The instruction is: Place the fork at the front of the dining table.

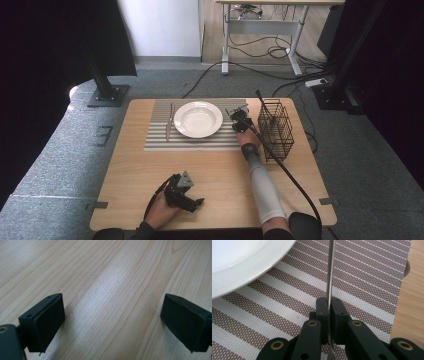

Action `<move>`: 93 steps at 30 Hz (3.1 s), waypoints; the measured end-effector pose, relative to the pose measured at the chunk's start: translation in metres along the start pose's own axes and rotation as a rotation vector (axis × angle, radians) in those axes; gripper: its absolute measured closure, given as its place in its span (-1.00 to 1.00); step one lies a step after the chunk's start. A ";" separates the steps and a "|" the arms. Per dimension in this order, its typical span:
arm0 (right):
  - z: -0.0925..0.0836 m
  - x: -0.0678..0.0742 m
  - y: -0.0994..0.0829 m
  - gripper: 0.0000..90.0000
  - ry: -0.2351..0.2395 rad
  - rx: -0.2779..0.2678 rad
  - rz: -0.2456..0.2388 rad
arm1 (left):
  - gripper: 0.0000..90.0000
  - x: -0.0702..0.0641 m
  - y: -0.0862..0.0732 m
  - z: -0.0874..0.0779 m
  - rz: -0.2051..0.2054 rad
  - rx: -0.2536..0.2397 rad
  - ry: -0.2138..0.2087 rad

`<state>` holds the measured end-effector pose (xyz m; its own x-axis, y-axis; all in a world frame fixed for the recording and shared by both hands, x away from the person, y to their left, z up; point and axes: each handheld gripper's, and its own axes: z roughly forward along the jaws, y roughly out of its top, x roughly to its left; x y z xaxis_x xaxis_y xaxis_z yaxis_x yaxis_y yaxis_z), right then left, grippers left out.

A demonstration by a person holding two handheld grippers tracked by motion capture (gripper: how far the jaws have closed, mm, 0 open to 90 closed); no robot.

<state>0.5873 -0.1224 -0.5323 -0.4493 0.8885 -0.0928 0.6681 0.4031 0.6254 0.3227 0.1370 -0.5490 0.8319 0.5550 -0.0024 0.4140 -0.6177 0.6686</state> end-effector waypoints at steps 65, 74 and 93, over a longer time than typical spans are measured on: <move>-0.046 0.017 -0.036 -0.10 -0.076 0.009 0.079 | -0.87 -0.002 0.001 0.000 0.012 0.001 -0.010; -0.048 0.009 -0.042 0.12 -0.087 0.022 0.136 | -0.87 -0.002 0.001 0.000 0.012 0.000 -0.010; -0.068 0.014 -0.047 0.28 0.021 -0.019 0.068 | -0.87 -0.002 0.001 0.000 0.012 0.001 -0.012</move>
<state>0.5086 -0.1436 -0.5104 -0.4161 0.9087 -0.0335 0.6861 0.3379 0.6443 0.3215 0.1352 -0.5488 0.8408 0.5414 -0.0033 0.4048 -0.6246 0.6678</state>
